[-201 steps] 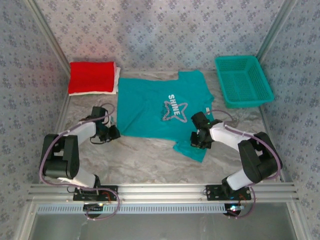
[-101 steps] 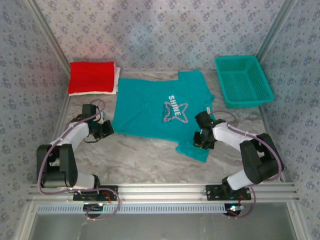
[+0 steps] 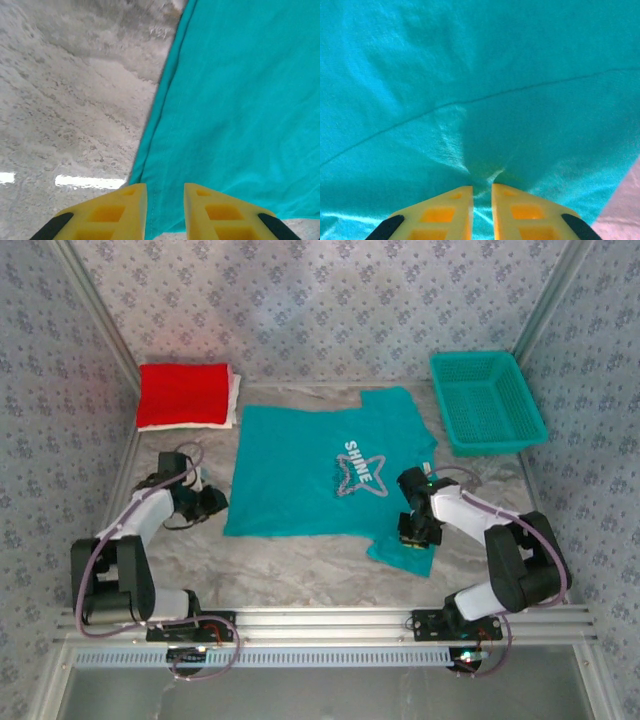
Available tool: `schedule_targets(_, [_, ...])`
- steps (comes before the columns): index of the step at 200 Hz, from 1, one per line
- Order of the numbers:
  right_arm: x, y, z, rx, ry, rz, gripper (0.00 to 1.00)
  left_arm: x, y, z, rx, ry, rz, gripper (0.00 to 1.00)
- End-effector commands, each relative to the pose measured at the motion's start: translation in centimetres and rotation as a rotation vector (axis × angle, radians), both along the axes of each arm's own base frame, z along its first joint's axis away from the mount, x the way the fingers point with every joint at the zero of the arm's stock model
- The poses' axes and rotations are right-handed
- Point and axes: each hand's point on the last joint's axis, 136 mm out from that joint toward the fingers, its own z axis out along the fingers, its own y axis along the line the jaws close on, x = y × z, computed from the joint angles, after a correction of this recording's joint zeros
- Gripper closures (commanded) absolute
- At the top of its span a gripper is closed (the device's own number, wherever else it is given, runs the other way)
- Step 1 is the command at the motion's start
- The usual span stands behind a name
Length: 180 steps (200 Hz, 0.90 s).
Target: Fold and stack the t-shirts
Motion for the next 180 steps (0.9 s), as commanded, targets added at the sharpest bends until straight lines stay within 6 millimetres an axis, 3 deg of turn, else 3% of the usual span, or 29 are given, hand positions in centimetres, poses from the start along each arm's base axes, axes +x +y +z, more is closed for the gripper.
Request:
schedule_targets(1, [0.8, -0.7, 2.7, -0.038, -0.043, 0.017, 0.77, 0.9, 0.4, 2.4, 0.050, -0.075, 0.019, 0.73])
schedule_targets(16, [2.9, -0.6, 4.6, -0.050, -0.116, 0.013, 0.75, 1.9, -0.5, 3.4, 0.093, -0.107, -0.019, 0.72])
schedule_targets(38, [6.4, 0.7, 7.0, -0.022, -0.213, 0.021, 0.71, 4.2, -3.7, 3.9, 0.102, -0.153, -0.112, 0.72])
schedule_targets(67, [11.3, 2.0, 8.4, -0.029, -0.288, 0.050, 0.71, 8.2, -7.6, 2.4, 0.108, -0.150, -0.197, 0.76])
schedule_targets(93, [16.2, 1.4, 9.3, -0.088, -0.331, 0.033, 0.74, 11.8, -10.4, 1.0, 0.061, -0.143, -0.240, 0.83])
schedule_targets(135, [22.2, 0.2, 7.5, -0.147, -0.316, 0.013, 0.77, 16.0, -11.3, -1.6, 0.018, -0.115, -0.210, 0.90])
schedule_targets(180, [26.2, 0.5, 3.2, -0.126, -0.226, 0.010, 0.78, 17.7, -9.2, -4.7, -0.039, -0.076, -0.094, 0.95])
